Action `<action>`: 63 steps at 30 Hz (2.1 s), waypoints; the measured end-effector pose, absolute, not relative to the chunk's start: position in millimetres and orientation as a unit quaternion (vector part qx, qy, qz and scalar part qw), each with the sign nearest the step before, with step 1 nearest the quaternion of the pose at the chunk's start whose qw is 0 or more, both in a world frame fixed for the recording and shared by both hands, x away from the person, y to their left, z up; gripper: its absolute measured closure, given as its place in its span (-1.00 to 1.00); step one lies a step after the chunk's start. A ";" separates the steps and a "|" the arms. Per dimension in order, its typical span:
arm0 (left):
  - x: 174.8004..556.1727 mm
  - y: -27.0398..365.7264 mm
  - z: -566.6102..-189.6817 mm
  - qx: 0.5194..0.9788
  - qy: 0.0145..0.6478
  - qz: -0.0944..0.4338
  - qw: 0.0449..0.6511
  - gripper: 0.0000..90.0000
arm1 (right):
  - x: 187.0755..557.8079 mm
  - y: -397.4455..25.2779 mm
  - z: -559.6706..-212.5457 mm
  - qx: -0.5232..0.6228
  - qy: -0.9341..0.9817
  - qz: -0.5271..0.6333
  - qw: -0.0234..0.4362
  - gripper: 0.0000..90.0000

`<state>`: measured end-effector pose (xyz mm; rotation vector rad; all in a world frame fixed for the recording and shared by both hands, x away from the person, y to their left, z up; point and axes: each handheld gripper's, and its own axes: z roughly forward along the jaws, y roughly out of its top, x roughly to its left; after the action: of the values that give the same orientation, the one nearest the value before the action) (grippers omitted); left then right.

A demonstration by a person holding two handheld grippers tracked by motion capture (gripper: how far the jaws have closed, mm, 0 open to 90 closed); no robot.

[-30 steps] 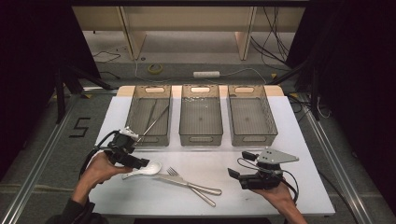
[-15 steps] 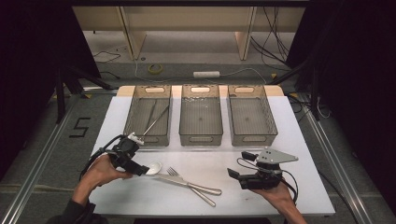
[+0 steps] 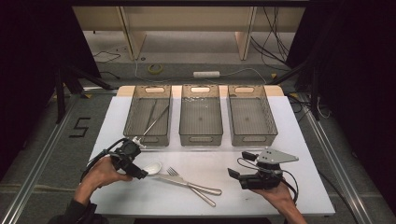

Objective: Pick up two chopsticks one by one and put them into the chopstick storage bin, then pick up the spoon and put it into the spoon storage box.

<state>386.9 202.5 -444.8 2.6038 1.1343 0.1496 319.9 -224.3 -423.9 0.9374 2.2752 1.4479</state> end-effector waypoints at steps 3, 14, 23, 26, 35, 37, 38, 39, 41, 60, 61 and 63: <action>387.8 202.4 -447.2 0.907 0.393 0.053 0.141 -0.55 | 320.0 -225.3 -424.2 0.325 0.789 0.501 0.142 -0.56; 386.5 202.3 -456.4 0.921 0.371 0.051 0.108 -0.25 | 320.1 -223.8 -424.4 0.323 0.791 0.500 0.141 -0.56; 385.2 201.3 -458.2 0.927 0.356 0.048 0.108 -0.05 | 320.4 -223.5 -424.7 0.322 0.792 0.499 0.141 -0.56; 384.3 201.0 -460.2 0.931 0.348 0.043 0.102 0.02 | 319.9 -223.2 -424.5 0.321 0.793 0.498 0.143 -0.56; 386.5 203.1 -462.3 0.933 0.343 0.043 0.101 0.36 | 319.3 -220.9 -424.5 0.318 0.795 0.496 0.143 -0.56; 386.0 201.8 -461.8 0.936 0.334 0.044 0.097 0.40 | 319.5 -221.0 -424.7 0.318 0.796 0.495 0.143 -0.56; 385.7 201.2 -461.7 0.937 0.332 0.044 0.096 0.42 | 319.6 -221.1 -424.7 0.319 0.796 0.495 0.143 -0.56; 385.2 200.8 -462.0 0.938 0.331 0.043 0.098 0.46 | 319.6 -221.1 -424.7 0.319 0.796 0.495 0.144 -0.56; 385.0 200.5 -461.9 0.939 0.326 0.039 0.099 0.54 | 319.3 -221.0 -424.6 0.318 0.796 0.494 0.145 -0.55; 388.8 209.0 -452.5 0.913 0.373 0.022 0.160 0.68 | 318.9 -221.1 -424.3 0.318 0.796 0.494 0.146 -0.55; 389.5 210.0 -451.5 0.910 0.380 0.017 0.166 0.68 | 318.9 -221.1 -424.3 0.318 0.796 0.493 0.146 -0.55; 389.9 212.0 -448.9 0.903 0.390 0.011 0.180 0.67 | 319.0 -221.1 -424.4 0.318 0.796 0.493 0.147 -0.55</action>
<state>389.9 212.0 -448.9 2.5517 1.1011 0.0317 319.0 -221.1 -424.4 0.9151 2.2923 1.4198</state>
